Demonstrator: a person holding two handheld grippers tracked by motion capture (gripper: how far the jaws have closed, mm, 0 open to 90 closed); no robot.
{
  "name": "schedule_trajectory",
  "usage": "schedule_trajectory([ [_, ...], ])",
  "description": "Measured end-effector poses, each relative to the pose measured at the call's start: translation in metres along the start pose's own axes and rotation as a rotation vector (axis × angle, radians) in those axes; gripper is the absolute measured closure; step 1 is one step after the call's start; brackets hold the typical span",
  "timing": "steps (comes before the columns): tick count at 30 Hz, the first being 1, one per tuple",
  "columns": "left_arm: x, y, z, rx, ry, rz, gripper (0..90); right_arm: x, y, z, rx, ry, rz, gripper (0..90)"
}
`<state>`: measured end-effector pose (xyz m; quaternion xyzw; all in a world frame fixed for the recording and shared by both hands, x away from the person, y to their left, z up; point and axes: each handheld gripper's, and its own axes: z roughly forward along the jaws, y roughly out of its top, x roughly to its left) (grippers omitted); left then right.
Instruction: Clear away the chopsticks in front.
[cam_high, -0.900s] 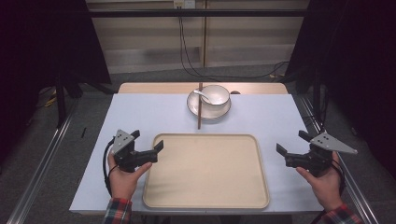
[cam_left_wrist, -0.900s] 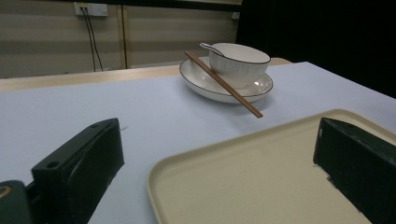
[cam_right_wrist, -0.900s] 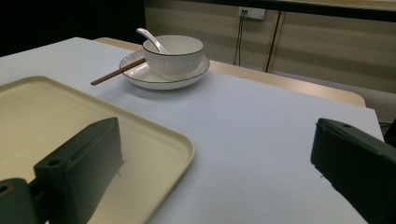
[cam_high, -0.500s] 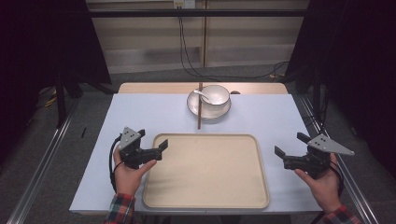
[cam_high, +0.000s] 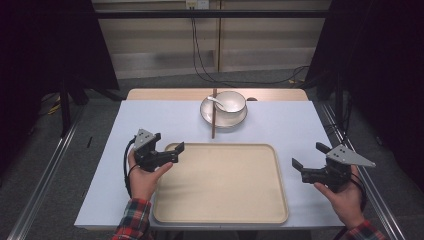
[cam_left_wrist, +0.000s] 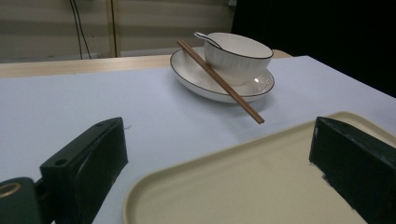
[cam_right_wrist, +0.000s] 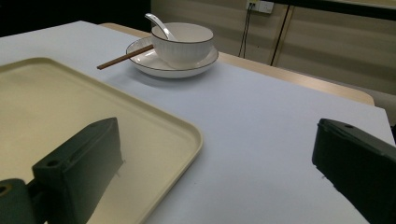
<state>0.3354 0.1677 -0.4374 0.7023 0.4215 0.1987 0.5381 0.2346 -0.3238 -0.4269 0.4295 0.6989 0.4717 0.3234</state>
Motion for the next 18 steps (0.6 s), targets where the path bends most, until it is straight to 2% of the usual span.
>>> schedule_trajectory([
  [3,0.001,0.005,0.014,0.019,0.0,-0.005,3.9,0.0,-0.001,0.001,0.005,-0.014,-0.001,0.7],
  [8,0.001,0.012,0.03,0.04,0.011,-0.006,4.2,0.002,-0.001,0.0,0.006,-0.008,0.001,0.7],
  [9,0.001,0.015,0.038,0.05,0.007,-0.005,4.2,0.002,-0.001,0.0,0.005,-0.002,-0.005,0.8],
  [12,0.001,0.018,0.045,0.05,0.013,-0.019,4.5,0.003,-0.002,-0.001,0.003,0.0,-0.003,1.0],
  [13,0.002,0.021,0.053,0.052,0.019,-0.03,4.5,0.003,-0.002,-0.001,0.006,0.004,0.001,1.0],
  [18,0.005,0.028,0.066,0.063,0.026,-0.034,4.9,0.003,-0.003,-0.002,0.009,0.008,-0.004,1.0],
])
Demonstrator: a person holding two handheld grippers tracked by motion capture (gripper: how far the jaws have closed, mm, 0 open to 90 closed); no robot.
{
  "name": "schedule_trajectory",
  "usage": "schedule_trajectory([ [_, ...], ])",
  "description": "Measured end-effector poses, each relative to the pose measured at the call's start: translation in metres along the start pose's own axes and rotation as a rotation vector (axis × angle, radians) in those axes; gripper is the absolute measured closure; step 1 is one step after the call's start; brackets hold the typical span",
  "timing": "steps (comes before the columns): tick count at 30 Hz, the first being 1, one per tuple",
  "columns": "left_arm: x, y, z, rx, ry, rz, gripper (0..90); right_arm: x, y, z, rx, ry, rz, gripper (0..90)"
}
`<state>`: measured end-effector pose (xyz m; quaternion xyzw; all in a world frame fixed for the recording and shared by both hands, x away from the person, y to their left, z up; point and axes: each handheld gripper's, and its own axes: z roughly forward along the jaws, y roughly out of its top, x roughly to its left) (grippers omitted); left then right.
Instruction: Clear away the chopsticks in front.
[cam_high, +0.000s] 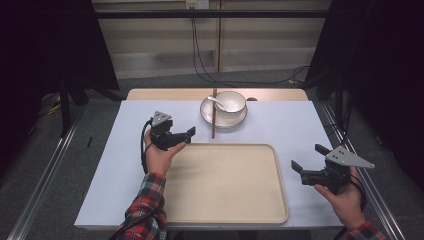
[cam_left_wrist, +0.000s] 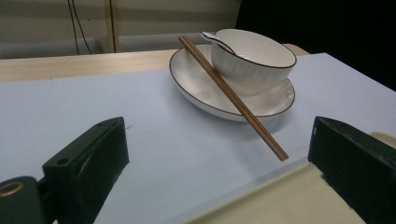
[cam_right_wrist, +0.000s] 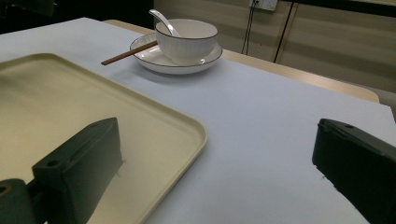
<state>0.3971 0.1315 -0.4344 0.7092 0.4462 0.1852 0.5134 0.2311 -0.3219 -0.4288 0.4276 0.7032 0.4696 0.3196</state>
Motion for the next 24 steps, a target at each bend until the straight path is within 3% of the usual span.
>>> schedule_trajectory([
  [11,0.001,0.014,0.036,0.06,0.036,0.007,5.7,0.001,0.0,-0.001,-0.01,0.009,-0.01,1.3],
  [15,0.004,0.013,0.044,0.063,0.052,-0.011,6.3,0.001,0.001,-0.001,-0.016,0.008,-0.012,1.4],
  [24,0.006,0.015,0.059,0.104,0.075,0.007,10.0,0.001,0.001,-0.003,-0.024,0.013,-0.011,1.6],
])
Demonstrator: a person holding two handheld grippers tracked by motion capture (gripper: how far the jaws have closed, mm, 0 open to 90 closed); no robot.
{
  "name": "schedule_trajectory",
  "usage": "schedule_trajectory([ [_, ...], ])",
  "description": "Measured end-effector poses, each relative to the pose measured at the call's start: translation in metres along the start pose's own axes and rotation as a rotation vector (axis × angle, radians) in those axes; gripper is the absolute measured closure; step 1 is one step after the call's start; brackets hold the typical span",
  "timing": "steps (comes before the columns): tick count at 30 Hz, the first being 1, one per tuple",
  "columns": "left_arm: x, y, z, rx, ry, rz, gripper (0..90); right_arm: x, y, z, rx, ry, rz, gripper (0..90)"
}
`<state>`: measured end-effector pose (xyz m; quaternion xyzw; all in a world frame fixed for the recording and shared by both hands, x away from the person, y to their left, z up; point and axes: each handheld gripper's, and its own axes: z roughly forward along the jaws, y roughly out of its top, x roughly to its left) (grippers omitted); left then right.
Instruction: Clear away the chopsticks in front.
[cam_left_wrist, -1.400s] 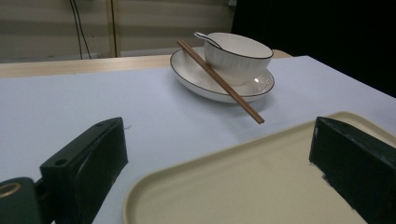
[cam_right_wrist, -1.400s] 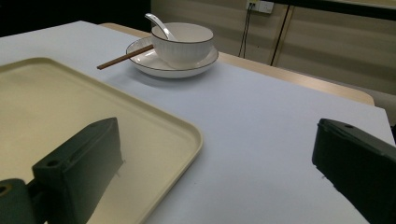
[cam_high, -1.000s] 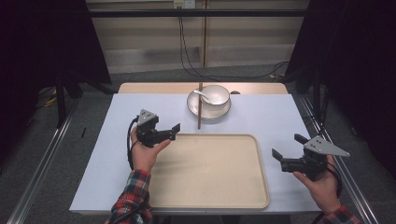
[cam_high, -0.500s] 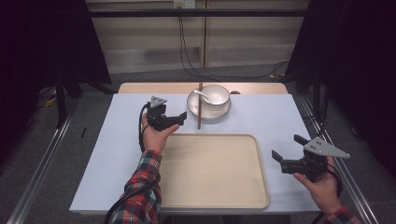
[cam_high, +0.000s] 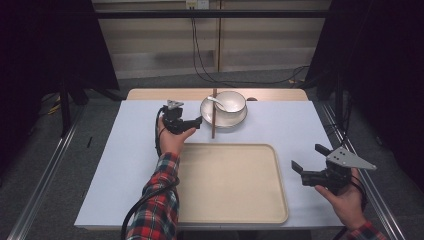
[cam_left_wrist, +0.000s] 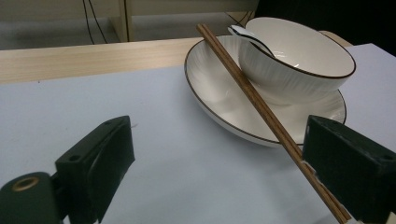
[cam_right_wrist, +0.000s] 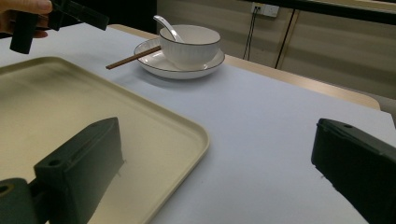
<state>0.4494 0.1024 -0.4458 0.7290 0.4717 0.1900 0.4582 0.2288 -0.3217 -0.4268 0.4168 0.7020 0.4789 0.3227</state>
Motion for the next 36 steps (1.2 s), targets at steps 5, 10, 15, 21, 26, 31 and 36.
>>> schedule_trajectory([
  [5,-0.003,0.001,0.009,0.014,-0.006,0.02,16.9,0.001,0.0,0.0,0.002,-0.002,-0.006,2.1],
  [10,-0.008,0.005,0.018,0.031,-0.006,0.029,24.7,0.0,0.0,0.0,-0.001,-0.001,0.0,2.4],
  [15,-0.011,0.008,0.027,-0.004,-0.029,0.028,32.7,0.0,0.0,0.0,0.0,0.004,-0.004,2.5],
  [21,-0.019,0.015,0.043,0.032,-0.065,0.015,47.4,0.002,0.001,-0.001,-0.004,-0.004,-0.002,2.7],
  [26,-0.025,0.015,0.053,0.046,-0.052,0.021,53.3,0.0,0.0,0.0,-0.003,0.0,-0.005,2.7],
  [31,-0.026,0.018,0.06,0.085,-0.04,0.018,55.2,-0.002,0.0,-0.001,-0.004,-0.006,0.002,2.6],
  [36,-0.027,0.019,0.065,0.1,-0.047,-0.002,62.0,-0.002,0.0,-0.001,-0.006,-0.004,0.002,2.6],
])
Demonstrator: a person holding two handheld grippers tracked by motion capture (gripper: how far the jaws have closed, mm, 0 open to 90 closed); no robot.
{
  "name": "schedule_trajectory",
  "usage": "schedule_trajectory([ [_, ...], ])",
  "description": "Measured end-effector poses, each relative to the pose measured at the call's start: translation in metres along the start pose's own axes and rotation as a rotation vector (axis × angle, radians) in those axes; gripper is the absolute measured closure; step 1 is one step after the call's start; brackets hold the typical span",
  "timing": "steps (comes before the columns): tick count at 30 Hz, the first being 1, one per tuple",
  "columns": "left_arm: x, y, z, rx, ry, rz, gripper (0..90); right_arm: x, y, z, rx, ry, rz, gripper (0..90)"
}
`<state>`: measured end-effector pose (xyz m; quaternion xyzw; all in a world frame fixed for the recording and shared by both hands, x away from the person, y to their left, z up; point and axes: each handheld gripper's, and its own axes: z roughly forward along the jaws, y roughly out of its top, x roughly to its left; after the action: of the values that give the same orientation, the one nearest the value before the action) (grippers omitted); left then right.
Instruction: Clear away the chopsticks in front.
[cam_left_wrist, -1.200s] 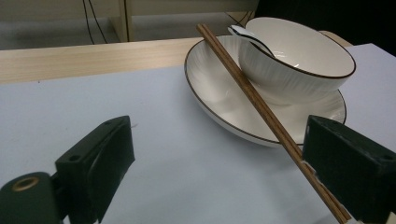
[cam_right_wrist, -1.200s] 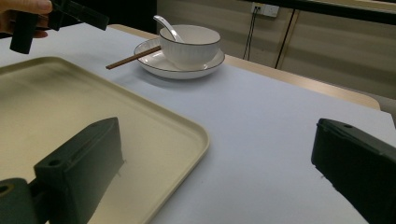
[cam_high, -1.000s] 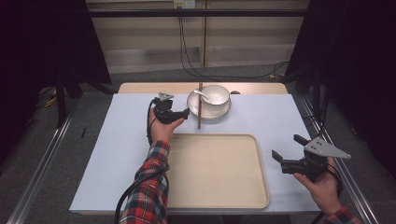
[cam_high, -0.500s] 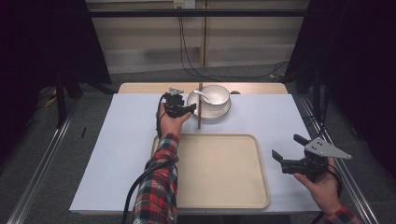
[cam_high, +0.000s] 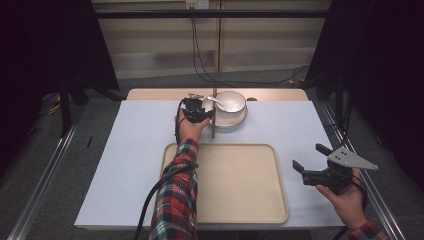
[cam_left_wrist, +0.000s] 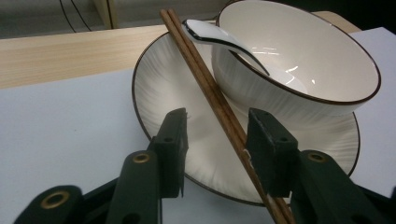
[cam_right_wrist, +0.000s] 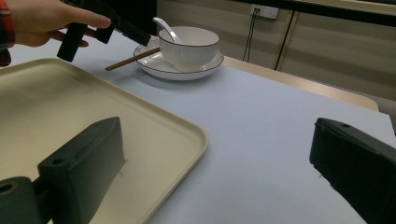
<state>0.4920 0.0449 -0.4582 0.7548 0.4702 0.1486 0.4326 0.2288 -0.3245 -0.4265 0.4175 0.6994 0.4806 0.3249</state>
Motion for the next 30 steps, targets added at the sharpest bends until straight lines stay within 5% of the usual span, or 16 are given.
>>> schedule_trajectory([
  [16,-0.004,0.001,0.01,0.036,-0.017,-0.05,71.2,0.001,0.0,0.001,0.001,0.004,-0.009,2.6],
  [30,-0.003,0.0,0.015,0.067,0.035,-0.104,81.1,0.002,0.0,0.0,0.001,0.008,-0.007,2.6],
])
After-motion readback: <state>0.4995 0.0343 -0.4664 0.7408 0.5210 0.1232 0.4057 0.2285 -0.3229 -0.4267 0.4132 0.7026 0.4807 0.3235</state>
